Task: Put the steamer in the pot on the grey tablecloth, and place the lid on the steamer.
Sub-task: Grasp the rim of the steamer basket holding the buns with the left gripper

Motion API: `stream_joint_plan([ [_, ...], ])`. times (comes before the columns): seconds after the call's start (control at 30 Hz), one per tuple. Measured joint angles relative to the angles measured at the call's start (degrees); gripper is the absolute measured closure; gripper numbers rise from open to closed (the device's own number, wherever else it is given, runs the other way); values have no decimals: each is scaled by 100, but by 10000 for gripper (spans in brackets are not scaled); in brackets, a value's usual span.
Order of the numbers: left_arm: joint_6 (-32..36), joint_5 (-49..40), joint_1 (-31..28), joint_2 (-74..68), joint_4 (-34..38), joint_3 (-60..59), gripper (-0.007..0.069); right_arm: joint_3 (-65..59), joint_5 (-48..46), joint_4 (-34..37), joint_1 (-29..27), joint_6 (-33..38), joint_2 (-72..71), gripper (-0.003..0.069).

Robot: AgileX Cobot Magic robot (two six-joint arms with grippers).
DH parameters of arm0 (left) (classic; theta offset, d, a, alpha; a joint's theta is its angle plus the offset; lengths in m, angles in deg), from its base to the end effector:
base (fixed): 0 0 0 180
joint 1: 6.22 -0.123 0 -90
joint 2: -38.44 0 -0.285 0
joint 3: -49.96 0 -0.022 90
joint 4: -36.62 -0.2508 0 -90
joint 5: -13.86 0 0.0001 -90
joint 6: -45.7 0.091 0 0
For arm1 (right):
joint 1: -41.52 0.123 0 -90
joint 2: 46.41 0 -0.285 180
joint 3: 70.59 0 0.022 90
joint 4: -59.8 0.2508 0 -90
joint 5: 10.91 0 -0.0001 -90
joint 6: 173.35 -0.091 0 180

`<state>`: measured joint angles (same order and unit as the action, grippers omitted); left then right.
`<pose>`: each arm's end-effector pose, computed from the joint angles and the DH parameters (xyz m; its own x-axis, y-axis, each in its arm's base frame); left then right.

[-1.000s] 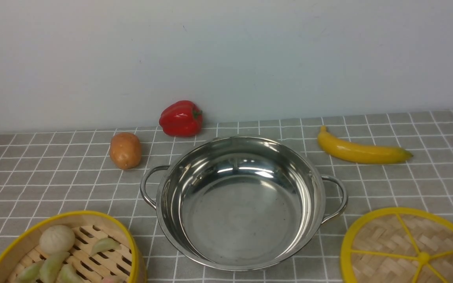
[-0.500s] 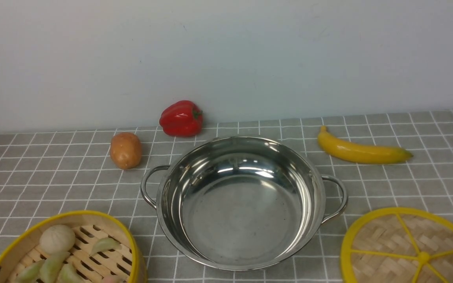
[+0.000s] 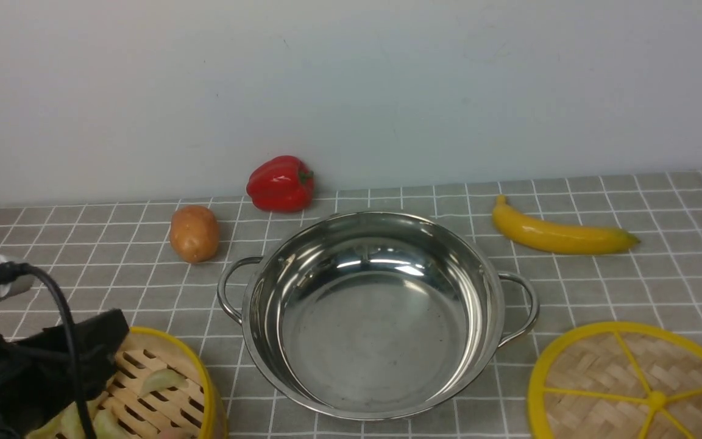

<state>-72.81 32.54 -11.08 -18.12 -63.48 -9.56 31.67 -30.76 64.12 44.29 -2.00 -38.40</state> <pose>0.1550 -0.0155 0.2278 -0.5259 -0.3368 -0.7810 0.0335 0.9094 -0.4147 0.0537 0.0049 0.1788 -0.2772 0.2069 -0.9383 -0.0122 0.9757 0.2187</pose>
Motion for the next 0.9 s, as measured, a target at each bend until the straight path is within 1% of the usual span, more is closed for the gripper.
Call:
stream_joint_plan([
  [0.07, -184, 363, 0, -246, -5, 47, 224, 0, 0, 0, 0, 0, 0, 416],
  [0.13, -246, 1312, 0, -523, 0, 210, 224, 0, 0, 0, 0, 0, 0, 416],
  [0.23, 96, 2541, 0, -606, 0, 438, 224, 0, 0, 0, 0, 0, 0, 416],
  [0.27, 125, 2541, 0, -606, 0, 438, 224, 0, 0, 0, 0, 0, 0, 416],
  [0.33, 398, 3073, 0, -601, -25, 724, 224, 0, 1, 0, 0, 0, 0, 416],
  [0.4, 427, 3007, 0, -601, -25, 854, 224, 0, 1, 0, 0, 0, 0, 416],
  [0.47, 448, 2794, -27, -601, -25, 1014, 224, 0, 1, 0, 0, 0, 0, 416],
  [0.5, 450, 2549, -114, -601, -25, 1116, 224, 0, 1, 0, 0, 0, 0, 416],
  [0.53, 450, 2549, -127, -601, -33, 1126, 224, 0, 1, 0, 0, 0, 0, 416],
  [0.67, 621, 1368, -638, -606, -37, 1237, 224, 0, 1, 0, 0, 0, 0, 416],
  [0.7, 718, 902, -862, -606, -37, 1241, 224, 0, 1, 0, 0, 0, 0, 416],
  [0.73, 746, 837, -894, -606, -43, 1241, 224, 0, 1, 0, 0, 0, 0, 416],
  [0.83, 856, -24, -1422, -606, -49, 1241, 224, 0, 6, 0, 0, 0, 0, 416],
  [0.87, 856, -110, -1493, -606, -49, 1241, 224, 0, 6, 0, 0, 0, 0, 416],
  [0.9, 896, -424, -1773, -606, -43, 1241, 224, 0, 6, 0, 0, 0, 0, 416],
])
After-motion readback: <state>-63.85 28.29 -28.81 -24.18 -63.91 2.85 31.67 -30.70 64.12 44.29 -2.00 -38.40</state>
